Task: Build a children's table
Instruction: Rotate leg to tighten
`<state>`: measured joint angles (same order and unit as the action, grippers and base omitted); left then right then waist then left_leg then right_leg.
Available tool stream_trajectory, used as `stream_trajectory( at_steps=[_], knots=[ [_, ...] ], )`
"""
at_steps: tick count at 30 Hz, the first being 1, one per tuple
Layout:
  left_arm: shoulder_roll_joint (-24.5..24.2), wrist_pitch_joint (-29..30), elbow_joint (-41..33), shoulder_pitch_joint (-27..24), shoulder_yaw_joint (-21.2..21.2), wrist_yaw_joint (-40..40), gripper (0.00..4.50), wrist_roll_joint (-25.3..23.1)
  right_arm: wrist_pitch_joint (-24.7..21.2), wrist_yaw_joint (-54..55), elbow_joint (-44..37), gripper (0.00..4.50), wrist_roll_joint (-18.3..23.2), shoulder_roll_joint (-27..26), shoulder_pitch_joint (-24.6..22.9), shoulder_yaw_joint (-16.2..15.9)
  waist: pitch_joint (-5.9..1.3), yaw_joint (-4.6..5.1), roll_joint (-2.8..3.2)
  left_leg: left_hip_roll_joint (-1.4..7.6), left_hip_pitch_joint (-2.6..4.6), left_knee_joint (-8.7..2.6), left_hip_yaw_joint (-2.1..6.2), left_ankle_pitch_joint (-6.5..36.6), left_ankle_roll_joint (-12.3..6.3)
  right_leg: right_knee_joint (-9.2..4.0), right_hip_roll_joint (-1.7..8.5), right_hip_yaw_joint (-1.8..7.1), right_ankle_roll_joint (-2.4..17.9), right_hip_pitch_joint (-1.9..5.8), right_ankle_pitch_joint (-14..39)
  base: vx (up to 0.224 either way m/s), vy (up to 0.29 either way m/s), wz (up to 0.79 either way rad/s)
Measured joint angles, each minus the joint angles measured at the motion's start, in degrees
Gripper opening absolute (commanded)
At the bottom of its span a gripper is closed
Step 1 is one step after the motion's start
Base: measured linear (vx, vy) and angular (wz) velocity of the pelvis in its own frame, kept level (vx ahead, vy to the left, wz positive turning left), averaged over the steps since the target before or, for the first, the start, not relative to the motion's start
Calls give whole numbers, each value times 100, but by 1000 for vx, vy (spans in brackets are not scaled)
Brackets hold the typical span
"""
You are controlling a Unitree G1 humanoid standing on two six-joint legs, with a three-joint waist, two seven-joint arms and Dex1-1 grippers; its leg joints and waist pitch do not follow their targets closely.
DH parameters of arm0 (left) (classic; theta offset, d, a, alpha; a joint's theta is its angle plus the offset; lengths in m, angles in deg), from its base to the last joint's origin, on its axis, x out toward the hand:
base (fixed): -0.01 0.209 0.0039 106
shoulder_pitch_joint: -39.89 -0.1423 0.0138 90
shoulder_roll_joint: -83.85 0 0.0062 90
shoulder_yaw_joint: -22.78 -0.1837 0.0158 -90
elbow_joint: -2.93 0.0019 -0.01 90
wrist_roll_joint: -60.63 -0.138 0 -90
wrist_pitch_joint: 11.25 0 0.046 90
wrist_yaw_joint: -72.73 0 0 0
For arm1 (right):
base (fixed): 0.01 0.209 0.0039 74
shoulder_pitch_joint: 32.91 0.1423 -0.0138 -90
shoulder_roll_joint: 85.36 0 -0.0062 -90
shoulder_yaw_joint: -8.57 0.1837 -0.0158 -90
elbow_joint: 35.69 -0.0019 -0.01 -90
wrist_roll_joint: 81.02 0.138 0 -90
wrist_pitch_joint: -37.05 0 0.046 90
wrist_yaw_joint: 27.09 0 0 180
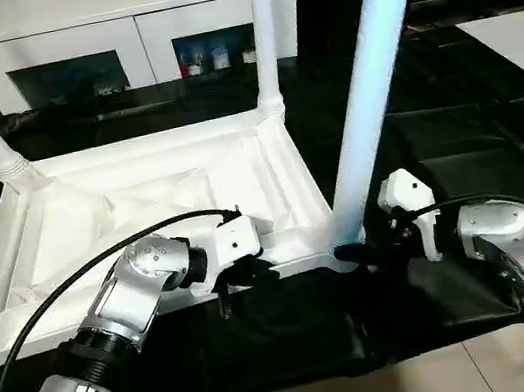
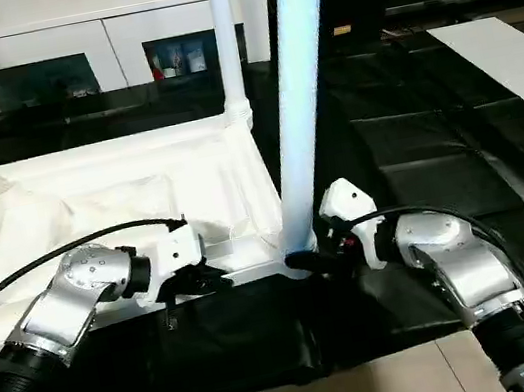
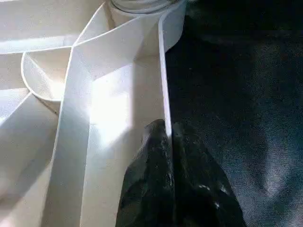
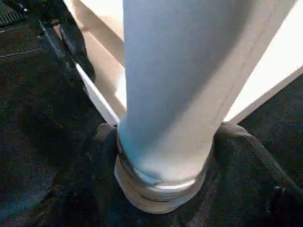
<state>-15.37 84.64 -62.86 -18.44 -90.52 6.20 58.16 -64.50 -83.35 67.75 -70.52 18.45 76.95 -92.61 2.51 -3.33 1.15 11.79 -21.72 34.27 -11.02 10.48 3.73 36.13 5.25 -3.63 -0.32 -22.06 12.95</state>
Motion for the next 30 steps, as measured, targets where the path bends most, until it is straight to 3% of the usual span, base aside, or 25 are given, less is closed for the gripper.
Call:
stream_trajectory(
  at_steps=[6, 11, 17, 22, 25, 30],
  knots=[
    [-69, 15, -1, 0, 10, -43, 0, 36, 78, -26, 60, 266, 11, -83, 1, 4, 0, 6, 0, 1, 0, 1, 0, -10, -16, 1, -1, 0, 0, 0, 0, 0, 0, 0],
    [-14, 80, 35, -3, 91, 221, 0, -24, 114, 379, 306, 264, 32, -472, 1, 190, -2, 35, -6, 3, 2, 9, -2, -8, -13, 6, -2, 1, 4, 0, -5, 0, 0, 0],
    [704, 545, 413, 164, 343, 1454, 0, -250, 145, 2545, 1122, 264, -257, -1633, 385, 588, -4, 172, -8, 0, 23, 16, -18, 1, 5, 5, -1, 20, 17, 5, -26, 0, 0, 0],
    [1411, 1000, 804, 436, 441, 2619, 0, -510, 97, 4587, 1926, 263, -582, -2530, 995, 875, -6, 163, -5, -4, 45, 11, -28, 1, 7, 2, -1, 36, 8, 12, -36, 0, 0, 0],
    [1779, 1108, 940, 537, 402, 3120, 0, -715, 210, 5337, 2400, 263, -671, -2778, 1312, 986, -8, 149, -3, -16, 46, 11, -34, 3, 5, -5, 3, 53, 8, 14, -38, 0, 0, 0],
    [1834, 1106, 983, 565, 384, 3241, 0, -764, 435, 5408, 2635, 263, -773, -2845, 1415, 1038, -9, 139, -4, -16, 43, 8, -34, 2, 5, -8, 3, 54, 6, 11, -39, 0, 0, 0]
  ],
)
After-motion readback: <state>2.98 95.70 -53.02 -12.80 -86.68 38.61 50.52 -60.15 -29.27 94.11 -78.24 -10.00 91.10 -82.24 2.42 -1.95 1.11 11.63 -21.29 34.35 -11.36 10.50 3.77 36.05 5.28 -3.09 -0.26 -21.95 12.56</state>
